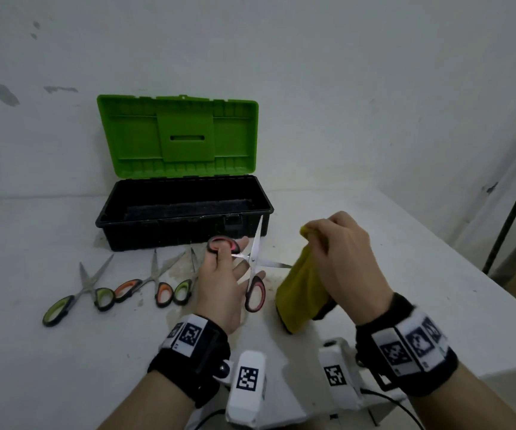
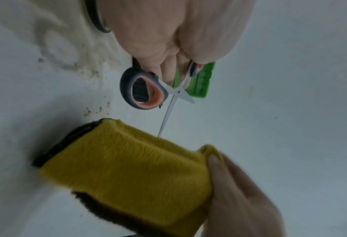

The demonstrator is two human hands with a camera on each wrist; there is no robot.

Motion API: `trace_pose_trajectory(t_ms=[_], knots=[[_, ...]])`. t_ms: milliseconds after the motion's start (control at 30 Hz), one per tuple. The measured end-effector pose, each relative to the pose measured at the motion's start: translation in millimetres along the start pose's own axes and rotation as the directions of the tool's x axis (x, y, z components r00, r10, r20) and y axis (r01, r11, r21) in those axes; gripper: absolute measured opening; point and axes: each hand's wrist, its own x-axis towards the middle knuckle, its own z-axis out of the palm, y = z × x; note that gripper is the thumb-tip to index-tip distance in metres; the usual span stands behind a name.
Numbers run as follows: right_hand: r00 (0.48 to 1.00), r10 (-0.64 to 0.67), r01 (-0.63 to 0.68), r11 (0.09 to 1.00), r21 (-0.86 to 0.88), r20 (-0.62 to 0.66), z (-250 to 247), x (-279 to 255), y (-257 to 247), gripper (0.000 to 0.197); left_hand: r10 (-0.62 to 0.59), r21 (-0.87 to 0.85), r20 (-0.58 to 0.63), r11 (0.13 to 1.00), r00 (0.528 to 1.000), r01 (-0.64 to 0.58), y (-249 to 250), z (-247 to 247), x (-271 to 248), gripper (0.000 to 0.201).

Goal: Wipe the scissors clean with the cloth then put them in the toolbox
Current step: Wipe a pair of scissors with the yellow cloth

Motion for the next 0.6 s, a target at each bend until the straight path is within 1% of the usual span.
trace_pose_trajectory(t_ms=[33,100,167,233,367,500,600], knots=[[1.0,0.006,-0.006,1.0,0.006,-0.007,-4,-2,3,0.017,-0.019,-0.049,-0.007,0.999,1.0,0.018,1,-2,2,0.025],[1.0,0.013,-0.013,1.0,0.012,-0.01,-7,-6,8,0.017,-0.019,-0.101,-0.017,0.995,1.0,0.017,2,-5,8,0.022],[0.999,0.027,-0.027,1.0,0.012,0.025,-4,-11,14,0.017,-0.001,-0.117,-0.029,0.993,1.0,-0.002,1,-7,12,0.027],[0.996,0.052,-0.052,0.999,-0.001,0.078,6,-13,22,0.018,0.02,-0.125,-0.036,0.992,0.999,-0.025,1,-8,15,0.034],[0.984,0.115,-0.111,0.993,-0.038,0.134,32,-1,45,0.018,0.042,-0.137,-0.042,0.989,0.998,-0.048,2,-9,18,0.032],[0.959,0.208,-0.19,0.976,-0.108,0.19,53,23,67,0.02,0.046,-0.137,-0.05,0.989,0.998,-0.052,0,-6,25,0.03],[0.926,0.275,-0.257,0.961,-0.101,0.259,65,33,78,0.02,0.032,-0.149,-0.08,0.988,0.996,-0.044,-4,-2,32,0.028]])
